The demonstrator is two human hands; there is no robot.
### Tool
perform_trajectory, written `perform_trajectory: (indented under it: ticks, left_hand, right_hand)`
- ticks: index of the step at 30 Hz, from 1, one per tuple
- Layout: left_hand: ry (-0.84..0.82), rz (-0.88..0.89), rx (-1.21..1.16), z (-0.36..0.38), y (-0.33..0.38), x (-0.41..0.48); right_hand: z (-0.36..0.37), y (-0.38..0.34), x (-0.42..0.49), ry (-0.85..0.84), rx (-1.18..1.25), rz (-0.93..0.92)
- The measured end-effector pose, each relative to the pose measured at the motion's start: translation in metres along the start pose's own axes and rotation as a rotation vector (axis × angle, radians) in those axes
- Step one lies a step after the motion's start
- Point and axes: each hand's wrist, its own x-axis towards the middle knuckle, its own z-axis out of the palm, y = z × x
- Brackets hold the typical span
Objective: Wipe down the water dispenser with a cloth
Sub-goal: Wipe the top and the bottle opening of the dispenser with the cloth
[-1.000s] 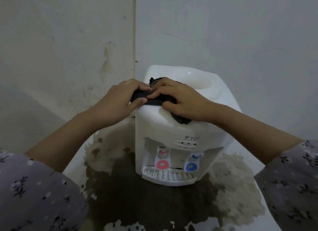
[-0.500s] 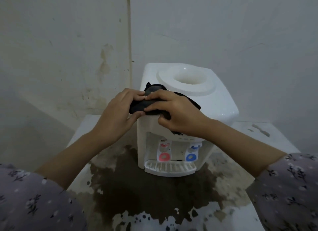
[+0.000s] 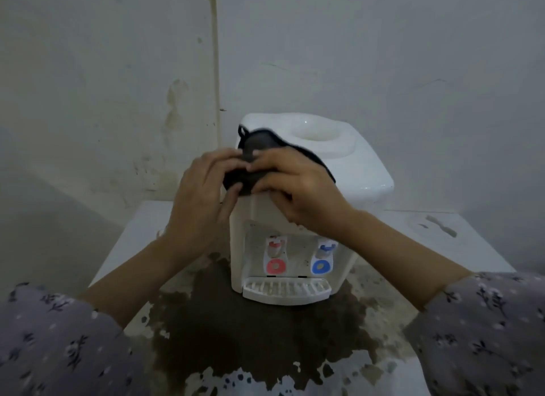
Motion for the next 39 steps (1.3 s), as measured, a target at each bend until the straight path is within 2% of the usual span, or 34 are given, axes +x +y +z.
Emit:
perform_trajectory:
  ticks: [2, 5, 8, 16, 23, 31, 39]
  left_hand:
    - [-0.036, -0.085, -0.007, 0.0, 0.005, 0.021]
    - [-0.195, -0.2, -0.013, 0.008, 0.009, 0.04]
    - [-0.229, -0.222, 0.013, 0.014, 0.012, 0.047]
    - [-0.262, -0.192, 0.094, 0.036, 0.049, 0.056]
    - [-0.312, -0.137, 0.131, 0.067, 0.084, 0.068]
    - [-0.318, -0.086, 0.349, 0.102, 0.115, 0.096]
    - [-0.3, -0.057, 0.441, 0.13, 0.123, 0.114]
  right_hand:
    - [-0.005, 0.014, 0.01, -0.041, 0.012, 0.066]
    - [-0.009, 0.032, 0.01, -0.242, 0.117, 0.243]
    - [-0.016, 0.04, 0.003, -0.296, 0.193, 0.336]
    - [-0.042, 0.06, -0.037, -0.232, 0.192, 0.264]
    - [-0.07, 0.086, -0.08, -0.203, 0.279, 0.318]
    - [-0.083, 0.125, -0.105, -0.138, 0.361, 0.374]
    - [-0.075, 0.146, -0.112, 0.019, 0.48, 0.461]
